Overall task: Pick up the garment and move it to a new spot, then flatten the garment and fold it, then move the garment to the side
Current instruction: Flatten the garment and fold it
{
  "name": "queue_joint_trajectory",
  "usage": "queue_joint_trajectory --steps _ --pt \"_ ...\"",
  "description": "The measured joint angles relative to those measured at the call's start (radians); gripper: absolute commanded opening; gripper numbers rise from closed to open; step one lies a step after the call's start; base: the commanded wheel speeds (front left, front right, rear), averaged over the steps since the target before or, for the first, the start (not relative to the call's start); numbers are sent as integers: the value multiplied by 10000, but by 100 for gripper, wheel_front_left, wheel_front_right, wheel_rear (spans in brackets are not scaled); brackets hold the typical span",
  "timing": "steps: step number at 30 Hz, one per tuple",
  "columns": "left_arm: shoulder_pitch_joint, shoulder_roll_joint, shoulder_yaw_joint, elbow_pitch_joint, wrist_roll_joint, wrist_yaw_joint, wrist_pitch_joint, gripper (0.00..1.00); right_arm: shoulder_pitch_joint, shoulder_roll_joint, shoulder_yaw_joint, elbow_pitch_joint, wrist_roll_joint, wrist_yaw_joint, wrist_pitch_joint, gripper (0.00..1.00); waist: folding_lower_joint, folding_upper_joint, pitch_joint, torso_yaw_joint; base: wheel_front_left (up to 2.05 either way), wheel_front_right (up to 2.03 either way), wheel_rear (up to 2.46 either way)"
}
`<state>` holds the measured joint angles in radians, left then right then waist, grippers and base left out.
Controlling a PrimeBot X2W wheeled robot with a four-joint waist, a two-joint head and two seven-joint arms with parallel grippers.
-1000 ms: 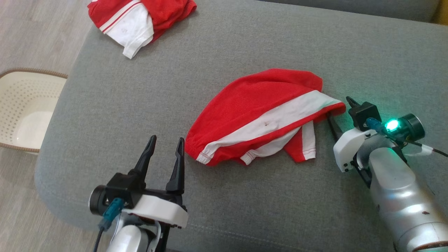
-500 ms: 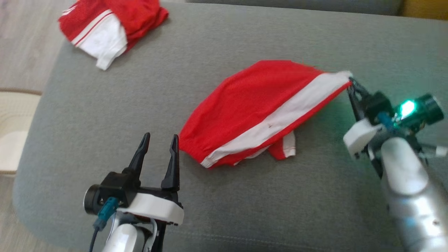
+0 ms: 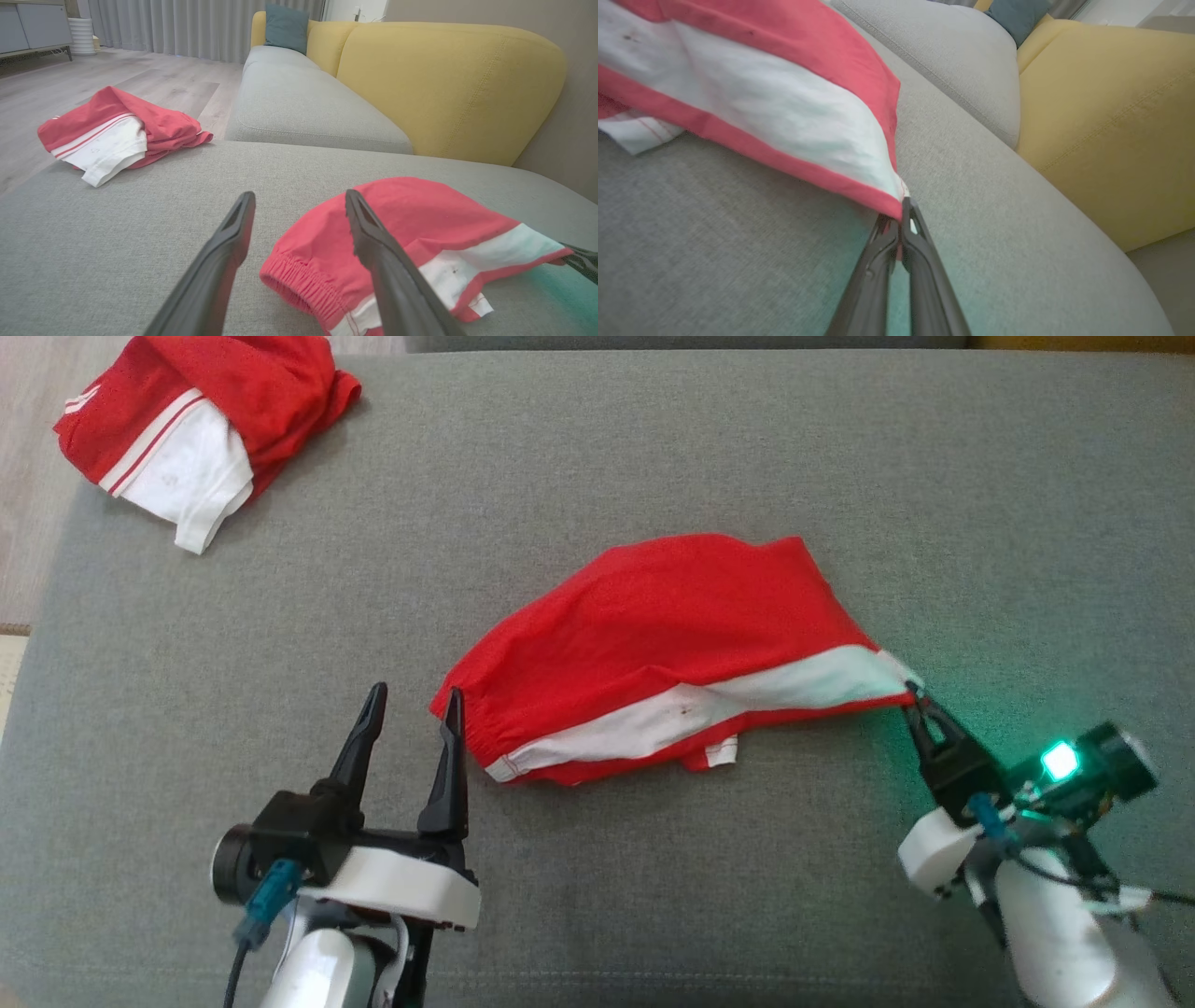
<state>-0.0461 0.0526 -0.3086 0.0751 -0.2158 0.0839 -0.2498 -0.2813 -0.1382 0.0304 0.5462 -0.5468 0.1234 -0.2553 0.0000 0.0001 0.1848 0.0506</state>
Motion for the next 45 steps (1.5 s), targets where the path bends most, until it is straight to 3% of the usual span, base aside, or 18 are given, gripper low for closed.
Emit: queue_joint_trajectory --steps 2,5,6,7,8,9,20,31,45 --pt "0 0 15 0 0 -54 0 100 250 194 -92 4 -2 0 0 14 0 0 -4 -5 0 0 0" --pt "0 0 79 2 2 -58 0 100 465 408 -244 0 -2 0 0 44 0 0 -36 -9 0 0 0" --pt "1 0 127 4 2 -59 0 100 510 460 -324 4 -2 0 0 55 0 0 -52 -15 0 0 0" --pt "1 0 196 4 2 -59 0 100 536 506 -393 2 0 0 0 81 0 0 -69 -27 0 0 0" --pt "2 0 259 4 2 -61 0 100 560 552 -454 0 2 0 0 96 0 0 -85 -42 0 0 0" --pt "2 0 303 4 4 -61 0 100 601 606 -518 -10 13 0 0 100 0 0 -104 -56 0 0 0" --pt "303 0 694 -17 17 -150 0 100 1351 849 -840 -859 1292 0 0 100 0 0 -503 -498 0 0 0" --pt "511 0 865 -46 15 -240 0 100 1486 899 -836 -1783 4665 0 0 100 0 0 -1047 -814 0 0 0" --pt "1620 10 993 35 -96 -295 2 100 1496 907 -454 -1781 6721 0 0 100 0 0 -1606 -705 0 0 0"
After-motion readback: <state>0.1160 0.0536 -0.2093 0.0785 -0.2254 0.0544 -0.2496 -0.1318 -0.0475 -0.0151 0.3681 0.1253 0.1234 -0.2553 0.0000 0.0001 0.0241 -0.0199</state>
